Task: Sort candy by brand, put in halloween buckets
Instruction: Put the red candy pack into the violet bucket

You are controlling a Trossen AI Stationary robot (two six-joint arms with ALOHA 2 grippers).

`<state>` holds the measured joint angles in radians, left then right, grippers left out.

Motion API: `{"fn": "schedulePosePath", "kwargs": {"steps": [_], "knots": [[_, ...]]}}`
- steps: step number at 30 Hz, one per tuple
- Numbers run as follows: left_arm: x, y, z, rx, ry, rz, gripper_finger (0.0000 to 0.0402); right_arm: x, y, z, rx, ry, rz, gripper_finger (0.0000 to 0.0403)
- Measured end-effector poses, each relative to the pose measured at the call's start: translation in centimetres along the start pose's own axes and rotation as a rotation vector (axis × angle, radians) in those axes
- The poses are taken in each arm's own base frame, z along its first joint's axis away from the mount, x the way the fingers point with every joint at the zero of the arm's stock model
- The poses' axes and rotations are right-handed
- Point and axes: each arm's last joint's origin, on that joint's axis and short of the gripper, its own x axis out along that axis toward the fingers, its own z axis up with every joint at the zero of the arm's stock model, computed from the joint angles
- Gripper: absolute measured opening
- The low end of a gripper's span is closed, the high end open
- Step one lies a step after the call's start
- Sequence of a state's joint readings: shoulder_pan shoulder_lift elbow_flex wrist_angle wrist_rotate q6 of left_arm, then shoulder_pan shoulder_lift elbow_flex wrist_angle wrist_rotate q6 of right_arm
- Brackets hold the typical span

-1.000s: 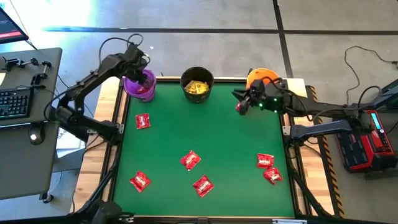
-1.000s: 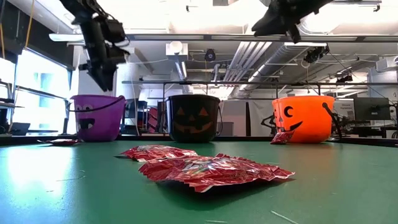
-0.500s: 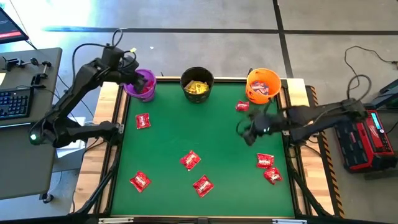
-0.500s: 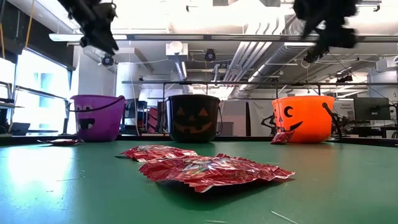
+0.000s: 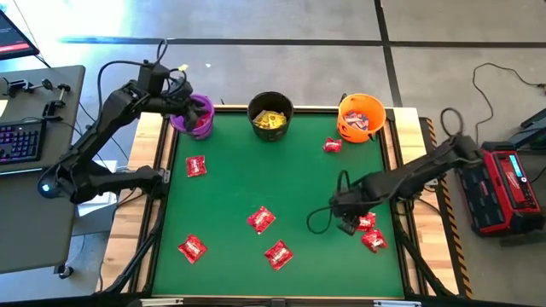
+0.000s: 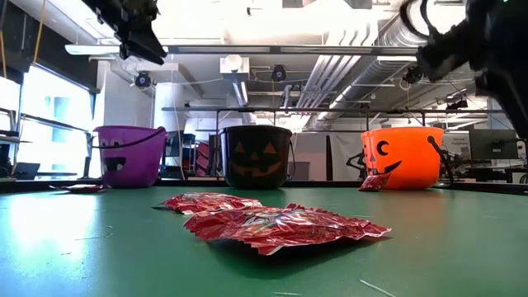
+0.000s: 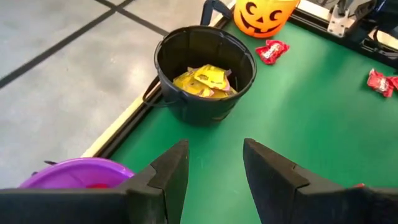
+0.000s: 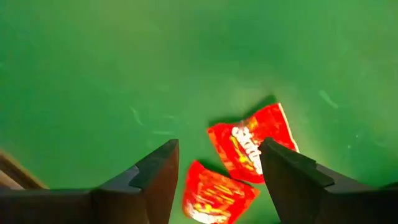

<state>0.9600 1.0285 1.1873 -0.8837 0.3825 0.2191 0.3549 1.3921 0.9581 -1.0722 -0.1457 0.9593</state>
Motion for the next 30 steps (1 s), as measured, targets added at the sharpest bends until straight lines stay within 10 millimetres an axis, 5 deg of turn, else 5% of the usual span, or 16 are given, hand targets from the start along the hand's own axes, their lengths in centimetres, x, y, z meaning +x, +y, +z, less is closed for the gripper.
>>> {"fn": "schedulePosePath", "kwargs": {"steps": [11,19,30], "knots": [[1.3,0.5,0.1,-0.022,0.041,-0.008,0.0145,5.5,-2.7,1.2,0.079,0.159,-0.057,0.0211],[1.3,0.6,0.1,-0.024,0.042,-0.006,0.0145,7.4,-4.5,1.6,0.095,0.148,-0.007,0.0201],[1.3,0.6,0.1,-0.034,0.042,-0.006,0.0145,6.7,-4.4,2.2,0.045,0.142,0.012,0.0011]]}}
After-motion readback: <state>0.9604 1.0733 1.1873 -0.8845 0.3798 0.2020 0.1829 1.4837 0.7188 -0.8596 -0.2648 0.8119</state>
